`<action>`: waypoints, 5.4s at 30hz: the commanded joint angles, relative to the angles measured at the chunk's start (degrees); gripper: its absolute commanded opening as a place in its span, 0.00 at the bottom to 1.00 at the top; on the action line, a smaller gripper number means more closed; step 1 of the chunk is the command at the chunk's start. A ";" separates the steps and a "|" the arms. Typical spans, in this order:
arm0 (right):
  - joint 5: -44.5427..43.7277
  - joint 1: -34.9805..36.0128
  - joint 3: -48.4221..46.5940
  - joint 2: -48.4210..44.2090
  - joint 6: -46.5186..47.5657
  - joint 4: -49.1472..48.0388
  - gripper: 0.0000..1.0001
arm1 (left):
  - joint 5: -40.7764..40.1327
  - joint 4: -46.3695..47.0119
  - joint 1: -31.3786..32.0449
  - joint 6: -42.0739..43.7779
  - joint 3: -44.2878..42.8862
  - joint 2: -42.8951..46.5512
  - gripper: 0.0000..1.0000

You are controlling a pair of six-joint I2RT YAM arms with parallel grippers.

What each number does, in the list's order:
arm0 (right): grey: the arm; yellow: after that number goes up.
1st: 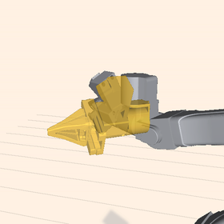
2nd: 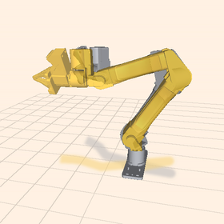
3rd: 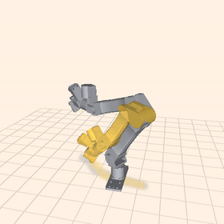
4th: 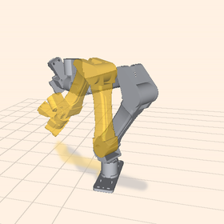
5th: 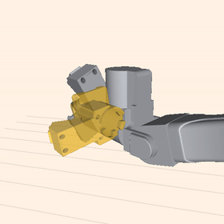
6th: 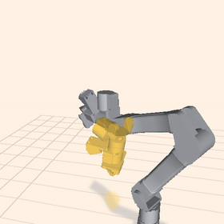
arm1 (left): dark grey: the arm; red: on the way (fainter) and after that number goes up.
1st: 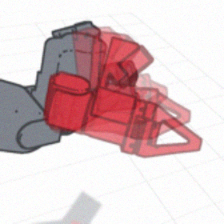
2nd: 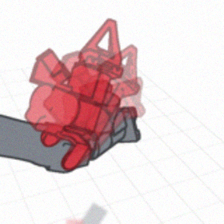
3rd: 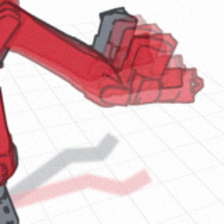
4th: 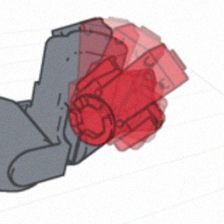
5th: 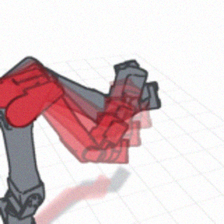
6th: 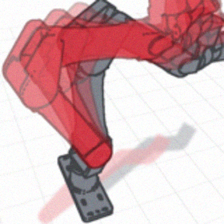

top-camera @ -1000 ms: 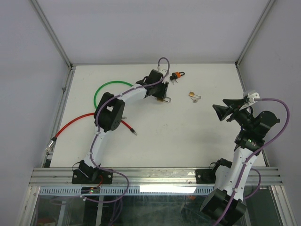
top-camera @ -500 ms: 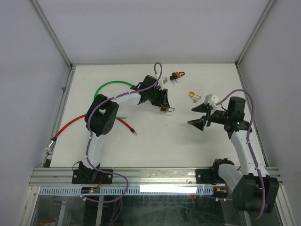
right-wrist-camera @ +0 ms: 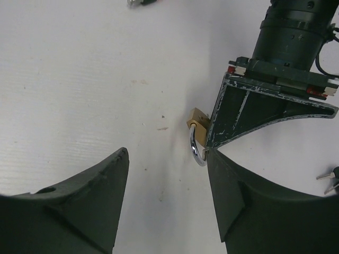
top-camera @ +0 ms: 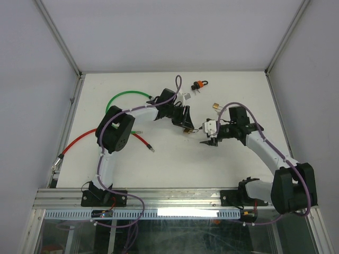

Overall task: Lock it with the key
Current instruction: Pick up the lock from the center of the board, then lock the lock.

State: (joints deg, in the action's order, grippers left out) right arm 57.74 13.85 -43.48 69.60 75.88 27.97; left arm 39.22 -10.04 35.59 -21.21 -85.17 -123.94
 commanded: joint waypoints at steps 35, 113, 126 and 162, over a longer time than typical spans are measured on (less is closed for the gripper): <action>-21.02 9.82 7.64 3.14 -3.02 -20.46 0.31 | 4.37 4.15 2.40 -2.78 1.89 4.84 0.00; -15.40 2.71 0.22 -4.02 -33.25 -18.04 0.00 | -42.27 71.36 6.38 -18.09 47.37 36.48 0.49; -10.72 -0.40 0.41 -7.44 -33.47 -17.27 0.00 | -35.48 79.36 6.01 -9.22 57.18 44.12 0.72; 28.36 -6.51 -0.21 -12.52 -70.62 -31.33 0.00 | -8.59 109.77 7.10 -24.35 68.82 44.01 0.90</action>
State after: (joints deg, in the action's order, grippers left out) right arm 83.22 6.11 -42.17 58.00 11.49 3.36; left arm 33.26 82.78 38.61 -45.63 -14.79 -78.98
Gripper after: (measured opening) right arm 0.068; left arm 0.903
